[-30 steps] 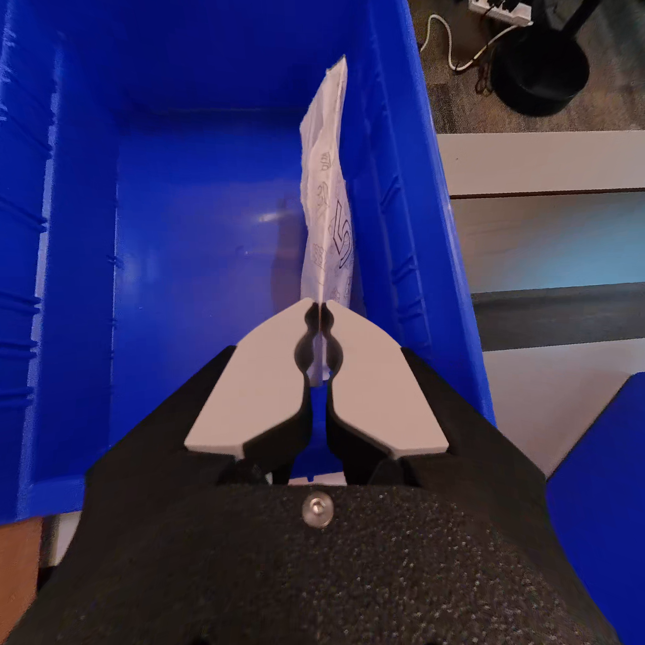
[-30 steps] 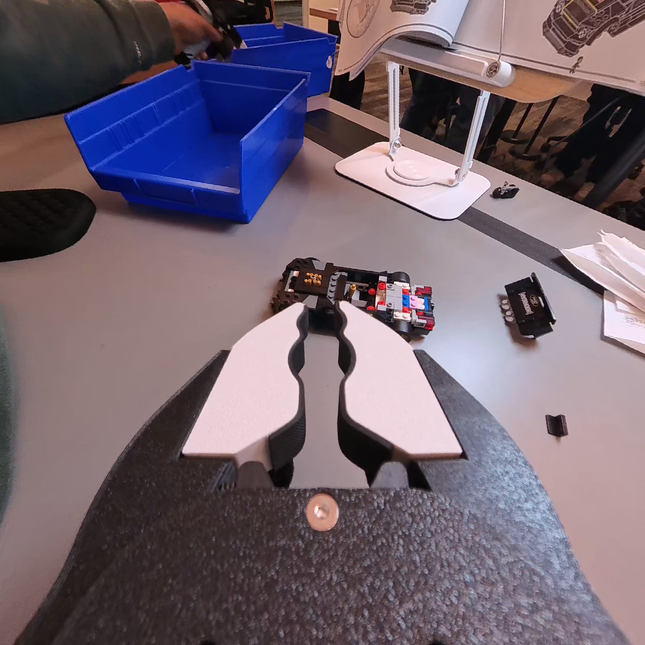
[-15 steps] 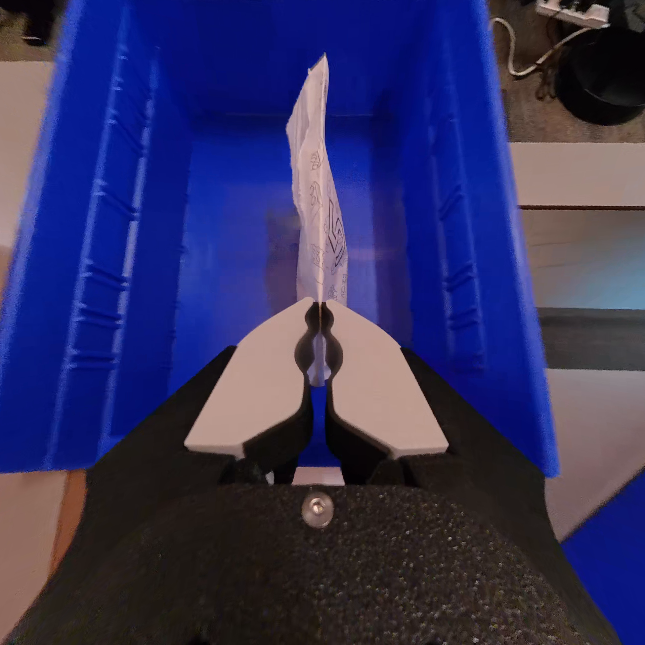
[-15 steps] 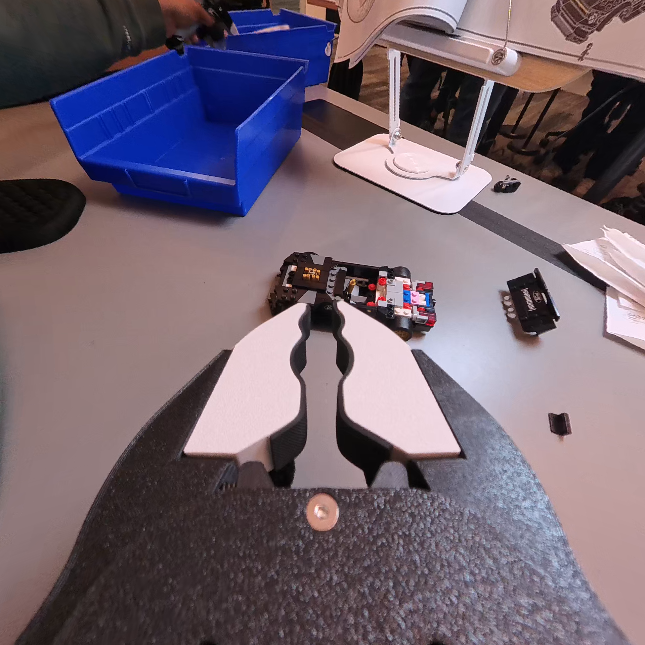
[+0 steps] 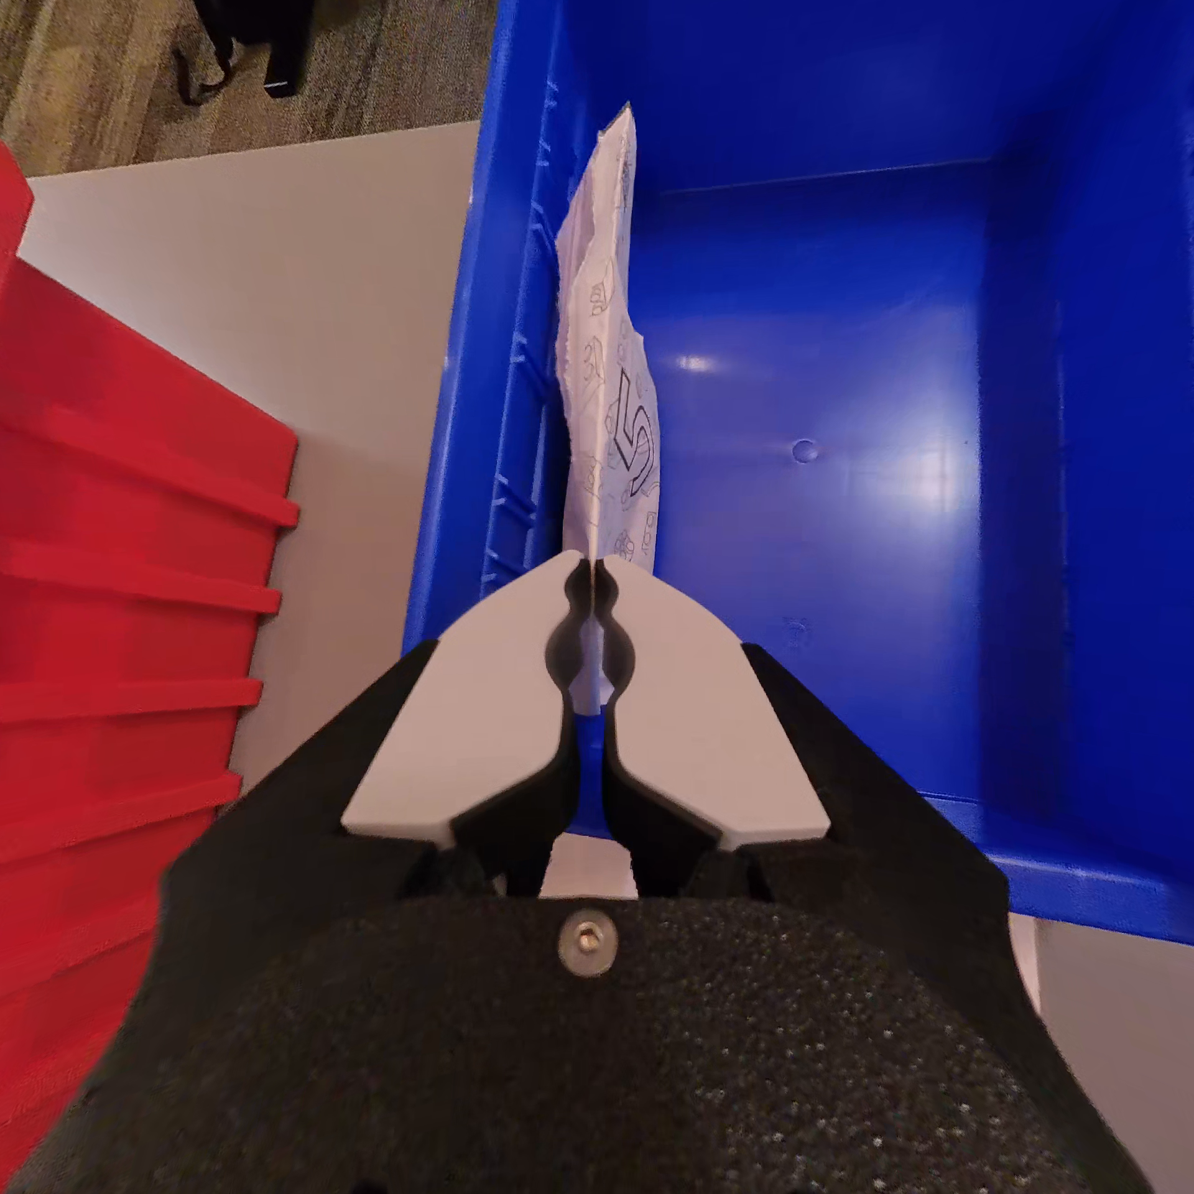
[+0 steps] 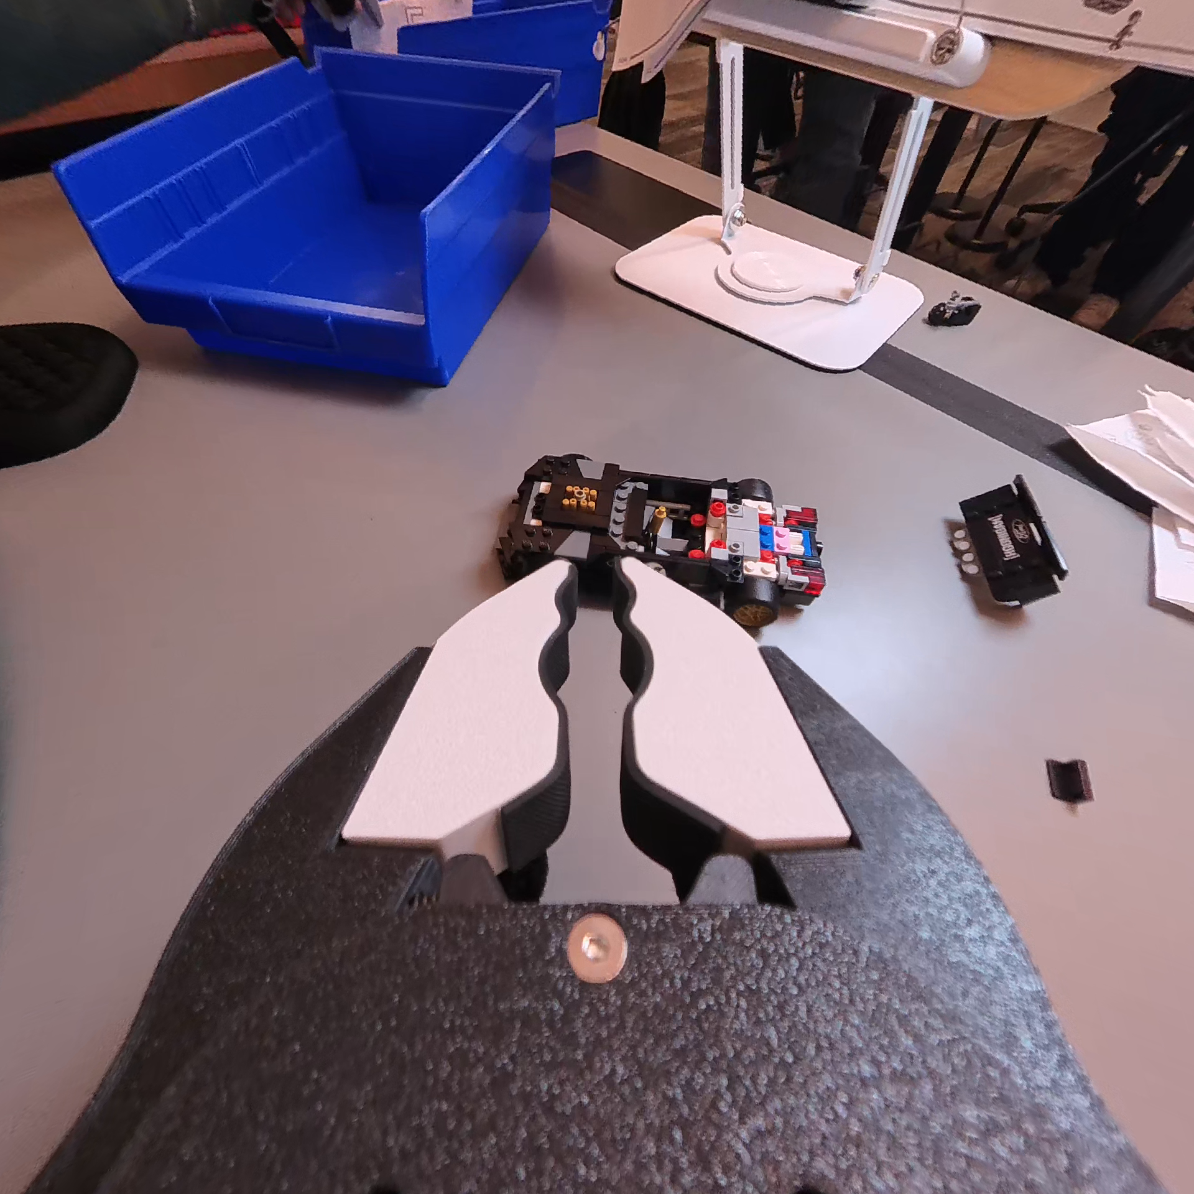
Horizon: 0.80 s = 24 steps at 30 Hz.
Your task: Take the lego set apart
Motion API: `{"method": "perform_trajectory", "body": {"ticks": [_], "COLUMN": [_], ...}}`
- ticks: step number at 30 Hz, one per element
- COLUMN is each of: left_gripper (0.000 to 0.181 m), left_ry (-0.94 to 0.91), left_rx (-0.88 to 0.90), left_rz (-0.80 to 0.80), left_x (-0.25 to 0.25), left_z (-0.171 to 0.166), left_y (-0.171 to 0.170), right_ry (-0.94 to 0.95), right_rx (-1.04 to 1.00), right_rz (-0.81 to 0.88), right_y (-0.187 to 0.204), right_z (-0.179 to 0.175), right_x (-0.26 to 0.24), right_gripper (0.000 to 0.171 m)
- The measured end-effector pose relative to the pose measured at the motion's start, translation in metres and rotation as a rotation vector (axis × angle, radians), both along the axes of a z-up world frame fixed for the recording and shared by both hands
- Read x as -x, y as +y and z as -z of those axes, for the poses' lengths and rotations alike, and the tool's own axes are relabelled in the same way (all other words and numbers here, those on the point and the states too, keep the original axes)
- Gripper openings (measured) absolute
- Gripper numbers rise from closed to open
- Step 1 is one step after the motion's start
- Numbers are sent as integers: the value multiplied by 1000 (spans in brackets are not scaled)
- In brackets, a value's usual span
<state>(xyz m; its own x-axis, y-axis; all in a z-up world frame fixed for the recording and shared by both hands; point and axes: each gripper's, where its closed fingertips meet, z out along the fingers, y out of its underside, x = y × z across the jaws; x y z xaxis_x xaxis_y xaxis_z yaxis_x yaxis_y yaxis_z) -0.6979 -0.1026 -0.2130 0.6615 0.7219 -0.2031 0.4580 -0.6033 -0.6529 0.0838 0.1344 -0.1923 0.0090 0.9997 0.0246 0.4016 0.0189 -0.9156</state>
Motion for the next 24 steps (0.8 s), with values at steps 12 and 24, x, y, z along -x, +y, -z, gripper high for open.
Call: {"method": "perform_trajectory", "body": {"ticks": [12, 24], "left_gripper": [8, 5], "left_ry": [68, 373], "left_rx": [-8, -483], "left_rz": [-14, 217], "left_x": [9, -95], "left_z": [-3, -135], "left_y": [-3, 40], "right_ry": [17, 147], "right_rx": [-17, -57], "right_rz": [8, 108], "right_y": [-2, 21], "right_z": [-6, -31], "right_x": [3, -21], "right_gripper": [9, 11]}}
